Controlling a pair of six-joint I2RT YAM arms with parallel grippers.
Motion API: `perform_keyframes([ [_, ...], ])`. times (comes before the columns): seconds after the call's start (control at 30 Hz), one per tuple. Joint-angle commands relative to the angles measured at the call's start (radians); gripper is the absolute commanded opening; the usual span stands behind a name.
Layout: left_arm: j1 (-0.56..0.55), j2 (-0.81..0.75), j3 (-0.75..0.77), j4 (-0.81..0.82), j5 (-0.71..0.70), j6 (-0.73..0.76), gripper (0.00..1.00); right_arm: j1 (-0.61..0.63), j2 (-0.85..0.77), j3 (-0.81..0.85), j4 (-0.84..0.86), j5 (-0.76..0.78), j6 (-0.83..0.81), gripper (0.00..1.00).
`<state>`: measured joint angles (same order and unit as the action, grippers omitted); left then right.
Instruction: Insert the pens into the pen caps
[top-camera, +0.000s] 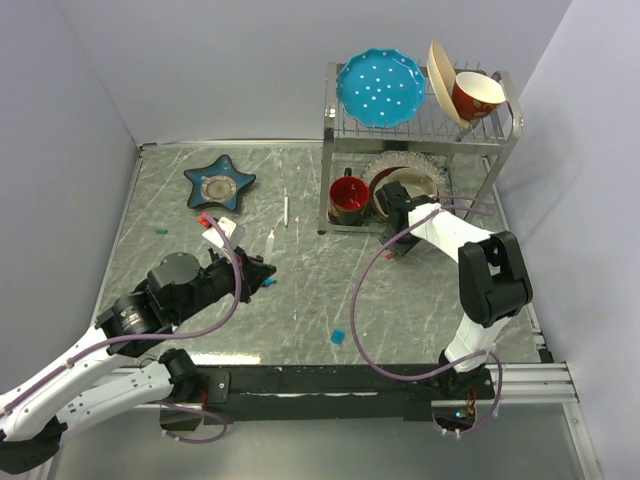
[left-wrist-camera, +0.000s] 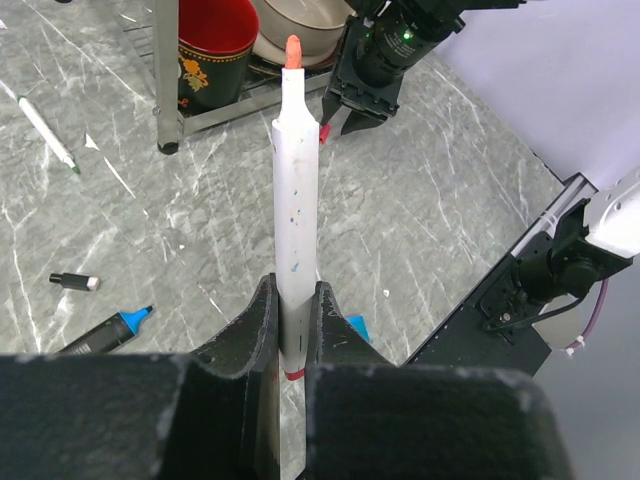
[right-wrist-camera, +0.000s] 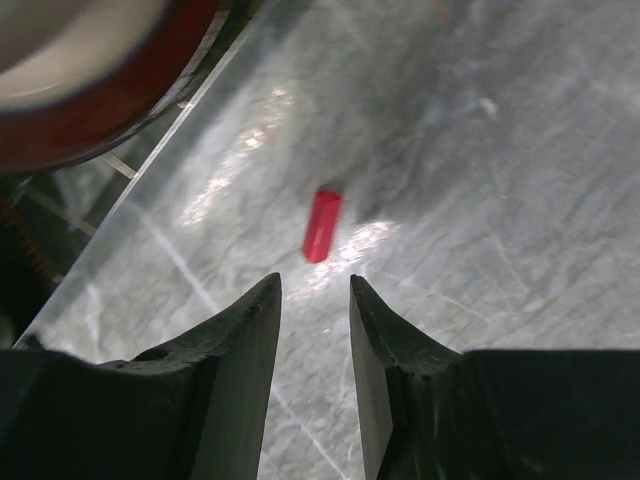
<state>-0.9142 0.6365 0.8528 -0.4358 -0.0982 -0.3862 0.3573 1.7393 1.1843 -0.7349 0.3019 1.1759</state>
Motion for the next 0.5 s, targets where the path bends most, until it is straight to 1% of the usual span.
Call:
perform_keyframes([
  [0.0, -0.002, -0.008, -0.001, 0.029, 0.031, 0.010, 0.01, -0.012, 0.012, 0.037, -0.063, 0.086, 0.088, 0.41],
  [0.27, -0.002, -0.014, -0.004, 0.031, 0.034, 0.009, 0.01, -0.014, 0.048, 0.034, -0.017, 0.091, 0.097, 0.41],
  [0.47, -0.002, -0.015, -0.003, 0.029, 0.026, 0.010, 0.01, -0.017, 0.098, 0.069, -0.029, 0.095, 0.100, 0.40],
])
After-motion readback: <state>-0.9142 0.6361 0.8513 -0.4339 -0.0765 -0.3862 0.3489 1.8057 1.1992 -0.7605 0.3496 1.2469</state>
